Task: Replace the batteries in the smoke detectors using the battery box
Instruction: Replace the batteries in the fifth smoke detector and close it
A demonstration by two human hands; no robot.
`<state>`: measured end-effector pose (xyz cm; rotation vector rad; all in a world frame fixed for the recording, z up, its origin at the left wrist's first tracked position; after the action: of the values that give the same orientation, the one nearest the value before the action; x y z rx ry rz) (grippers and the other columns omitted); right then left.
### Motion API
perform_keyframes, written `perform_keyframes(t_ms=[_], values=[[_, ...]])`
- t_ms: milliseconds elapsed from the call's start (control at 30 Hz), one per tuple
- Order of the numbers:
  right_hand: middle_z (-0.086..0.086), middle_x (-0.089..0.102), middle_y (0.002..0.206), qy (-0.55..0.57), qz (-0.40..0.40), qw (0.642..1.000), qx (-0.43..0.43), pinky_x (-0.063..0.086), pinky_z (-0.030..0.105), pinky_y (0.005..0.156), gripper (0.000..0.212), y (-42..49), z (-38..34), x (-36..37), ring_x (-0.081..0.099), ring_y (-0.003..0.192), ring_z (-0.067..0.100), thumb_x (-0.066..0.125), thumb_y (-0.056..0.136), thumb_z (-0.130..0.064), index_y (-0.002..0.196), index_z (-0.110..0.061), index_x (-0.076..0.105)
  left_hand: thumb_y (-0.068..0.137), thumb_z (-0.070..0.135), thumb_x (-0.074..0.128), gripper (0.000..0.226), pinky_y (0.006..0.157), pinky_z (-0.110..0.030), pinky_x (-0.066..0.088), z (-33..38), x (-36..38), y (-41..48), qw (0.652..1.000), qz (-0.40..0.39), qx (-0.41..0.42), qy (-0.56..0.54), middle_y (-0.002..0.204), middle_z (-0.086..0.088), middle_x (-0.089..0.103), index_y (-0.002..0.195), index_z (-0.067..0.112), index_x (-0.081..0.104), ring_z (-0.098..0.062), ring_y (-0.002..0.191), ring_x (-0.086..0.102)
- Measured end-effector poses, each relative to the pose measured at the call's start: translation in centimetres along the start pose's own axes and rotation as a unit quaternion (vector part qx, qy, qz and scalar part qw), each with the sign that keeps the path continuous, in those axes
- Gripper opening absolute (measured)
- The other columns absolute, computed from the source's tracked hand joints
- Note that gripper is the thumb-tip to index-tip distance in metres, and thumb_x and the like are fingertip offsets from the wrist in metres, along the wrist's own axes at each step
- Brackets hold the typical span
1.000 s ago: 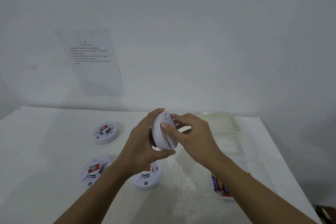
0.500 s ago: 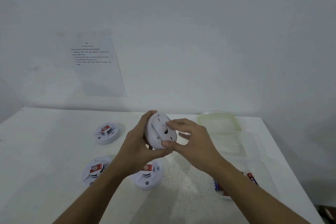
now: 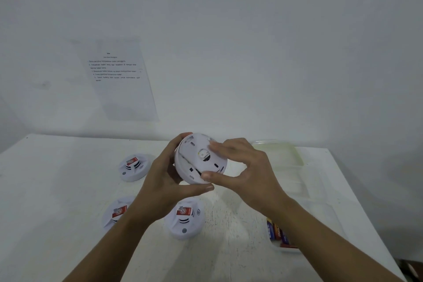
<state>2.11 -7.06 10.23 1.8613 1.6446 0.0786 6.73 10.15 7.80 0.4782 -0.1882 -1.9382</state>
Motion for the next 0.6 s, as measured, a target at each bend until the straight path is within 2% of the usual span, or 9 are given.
perform_keyframes(t_ms=[233, 333, 400, 467, 600], values=[[-0.024, 0.07, 0.114, -0.018, 0.033, 0.999, -0.019, 0.049, 0.014, 0.087, 0.057, -0.1, -0.2, -0.2, 0.058, 0.108, 0.009, 0.089, 0.062, -0.043, 0.114, -0.023, 0.076, 0.063, -0.003, 0.089, 0.097, 0.098, -0.046, 0.055, 0.1, 0.1, 0.0, 1.0, 0.015, 0.007, -0.013, 0.138, -0.002, 0.058, 0.145, 0.013, 0.041, -0.029, 0.13, 0.055], [-0.035, 0.066, 0.103, 0.005, 0.038, 0.999, -0.004, 0.049, 0.014, 0.085, 0.06, -0.3, 0.1, -0.3, 0.058, 0.104, 0.011, 0.088, 0.059, -0.044, 0.115, -0.029, 0.072, 0.062, -0.001, 0.09, 0.097, 0.097, -0.04, 0.056, 0.3, 0.1, 0.0, 1.0, 0.022, 0.013, -0.01, 0.137, 0.001, 0.059, 0.145, 0.013, 0.041, -0.025, 0.13, 0.055], [-0.042, 0.061, 0.105, 0.007, 0.034, 0.999, 0.008, 0.049, 0.014, 0.087, 0.06, -0.4, 0.4, -0.2, 0.056, 0.107, 0.012, 0.087, 0.059, -0.045, 0.115, -0.031, 0.071, 0.062, 0.001, 0.091, 0.098, 0.097, -0.037, 0.056, 0.4, 0.2, 0.1, 1.0, 0.026, 0.016, -0.004, 0.137, 0.002, 0.058, 0.145, 0.013, 0.041, -0.023, 0.13, 0.055], [-0.037, 0.061, 0.105, 0.007, 0.032, 0.999, 0.017, 0.049, 0.013, 0.088, 0.06, -0.3, 0.6, -0.1, 0.056, 0.109, 0.011, 0.086, 0.06, -0.046, 0.115, -0.029, 0.073, 0.062, 0.007, 0.092, 0.098, 0.096, -0.035, 0.056, 0.5, 0.3, 0.2, 0.999, 0.028, 0.015, 0.004, 0.137, 0.006, 0.058, 0.145, 0.015, 0.041, -0.022, 0.129, 0.055], [-0.018, 0.068, 0.111, -0.008, 0.037, 0.999, 0.018, 0.051, 0.014, 0.088, 0.057, 0.1, 0.5, -0.4, 0.061, 0.111, 0.003, 0.089, 0.058, -0.047, 0.109, -0.026, 0.078, 0.063, 0.012, 0.092, 0.097, 0.094, -0.025, 0.055, 0.9, 0.8, 0.2, 0.999, 0.026, 0.02, 0.021, 0.134, 0.017, 0.057, 0.143, 0.021, 0.039, -0.015, 0.128, 0.055]])
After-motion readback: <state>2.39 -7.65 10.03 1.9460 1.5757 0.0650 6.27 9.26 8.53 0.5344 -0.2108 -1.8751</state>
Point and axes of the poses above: each hand's wrist, its own y-axis towards the middle knuckle, its own x-axis out of the palm, z = x × y, the point moved 7 cm from there along y, towards the middle knuckle
